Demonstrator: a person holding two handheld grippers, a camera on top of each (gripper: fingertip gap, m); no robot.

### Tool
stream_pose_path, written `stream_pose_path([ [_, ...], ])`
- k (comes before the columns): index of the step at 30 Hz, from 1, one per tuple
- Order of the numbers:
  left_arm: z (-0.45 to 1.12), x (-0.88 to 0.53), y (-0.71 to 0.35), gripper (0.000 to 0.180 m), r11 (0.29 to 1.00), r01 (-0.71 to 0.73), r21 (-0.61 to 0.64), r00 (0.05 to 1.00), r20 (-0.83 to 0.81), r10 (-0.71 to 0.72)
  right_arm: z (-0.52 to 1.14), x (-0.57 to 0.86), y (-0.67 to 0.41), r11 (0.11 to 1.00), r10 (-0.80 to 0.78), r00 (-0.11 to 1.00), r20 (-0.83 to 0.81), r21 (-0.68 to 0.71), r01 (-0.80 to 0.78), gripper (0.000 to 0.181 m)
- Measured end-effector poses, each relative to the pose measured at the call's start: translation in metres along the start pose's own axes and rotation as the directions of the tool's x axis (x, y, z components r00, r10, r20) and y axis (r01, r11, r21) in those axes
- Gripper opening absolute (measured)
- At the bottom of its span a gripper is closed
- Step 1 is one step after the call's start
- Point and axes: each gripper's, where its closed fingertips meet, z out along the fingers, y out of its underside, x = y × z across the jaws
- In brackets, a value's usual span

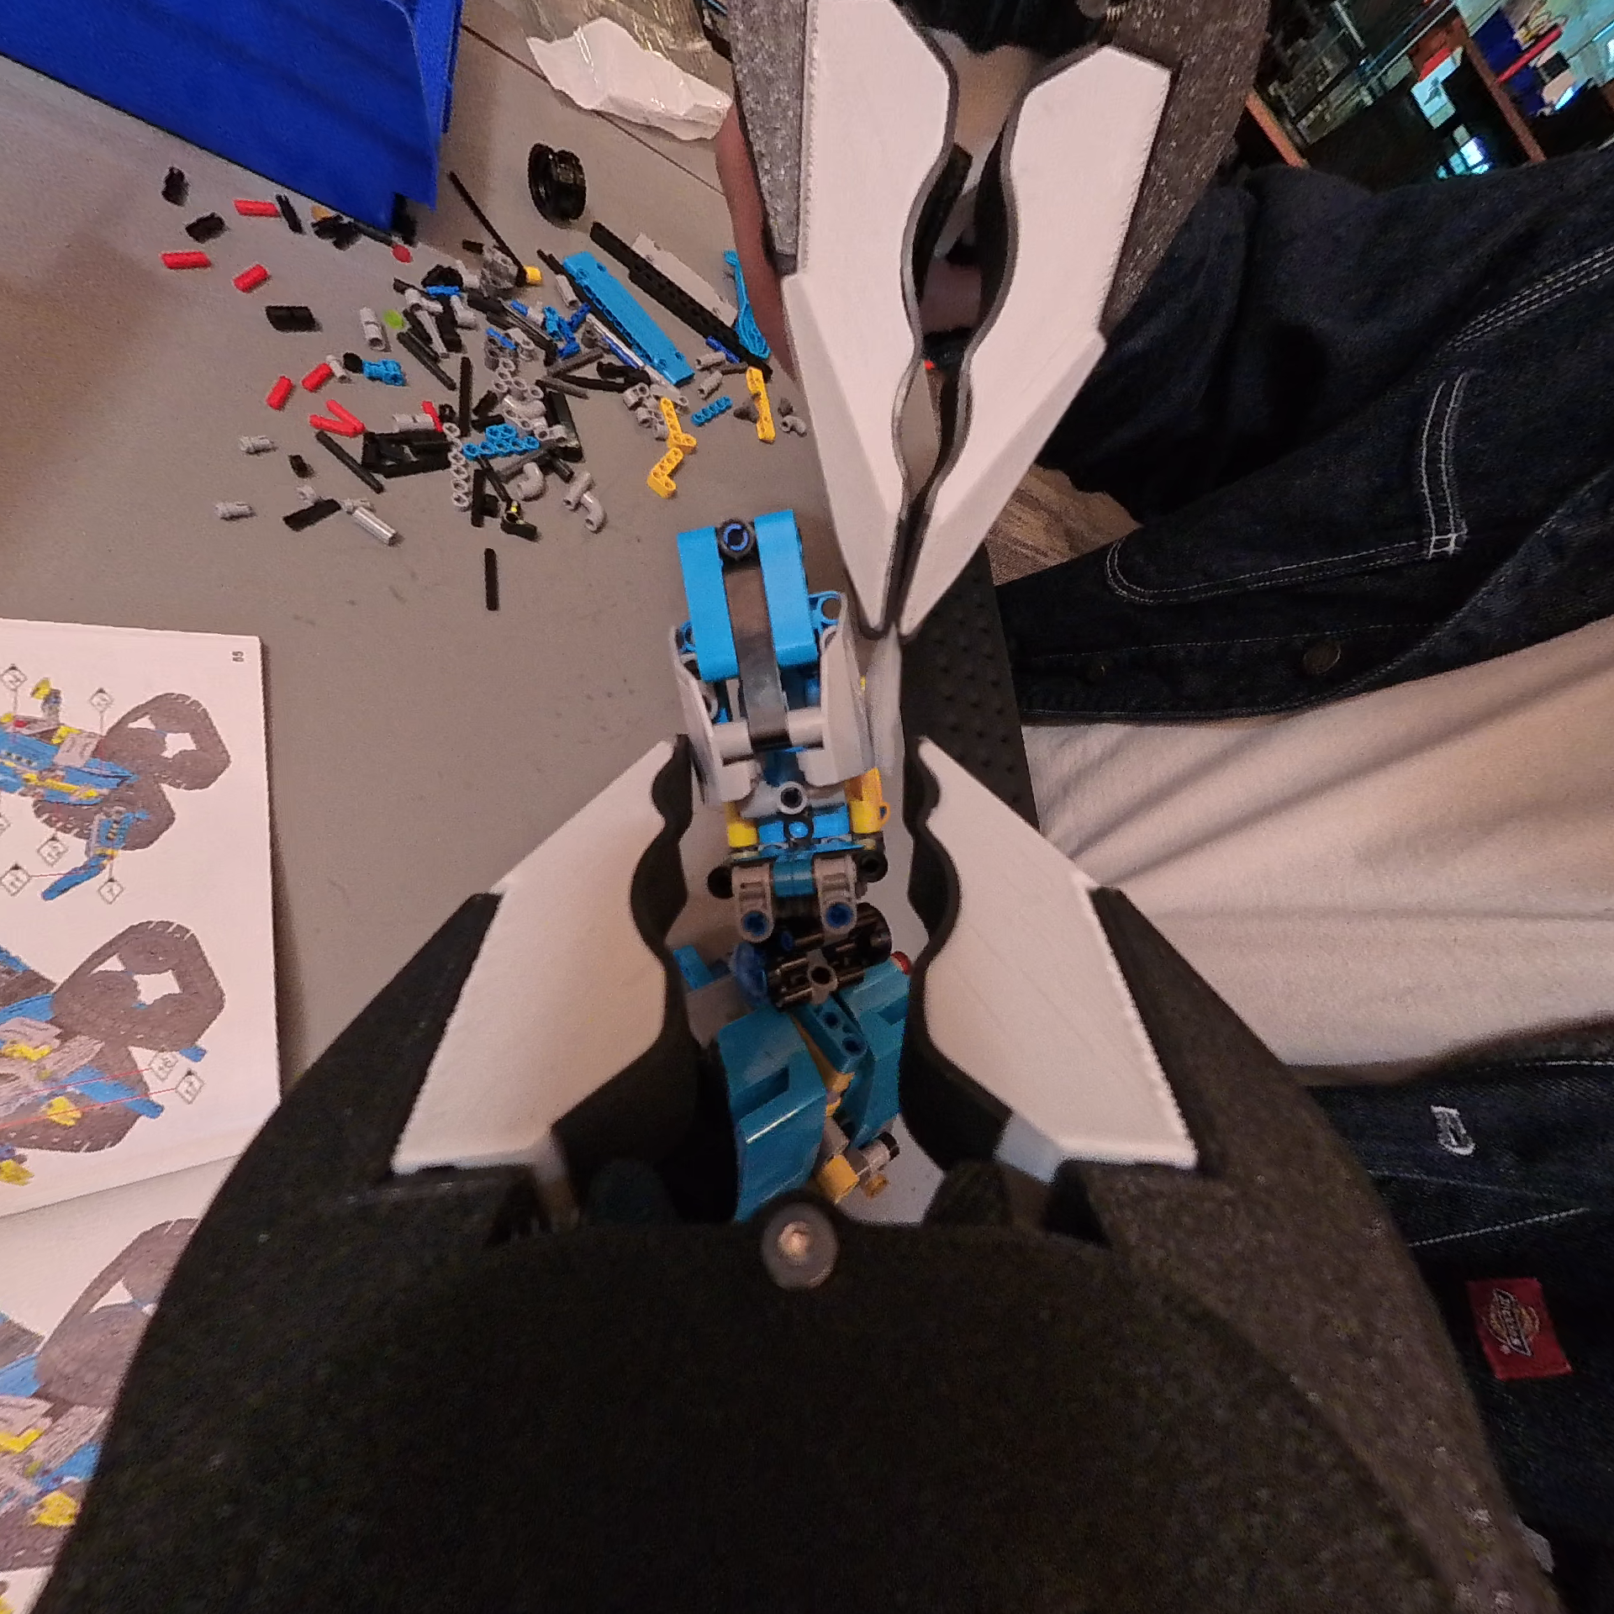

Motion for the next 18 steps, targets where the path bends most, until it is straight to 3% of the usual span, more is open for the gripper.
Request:
stream_pose_path([
  [18,-0.0064,0.0012,-0.0048,0.043,1.000,-0.017,0.022,1.000,0.011,0.017,0.0001,-0.0061,0.0018,1.000,0.011,1.000,0.026,0.006,-0.011,0.000],
])
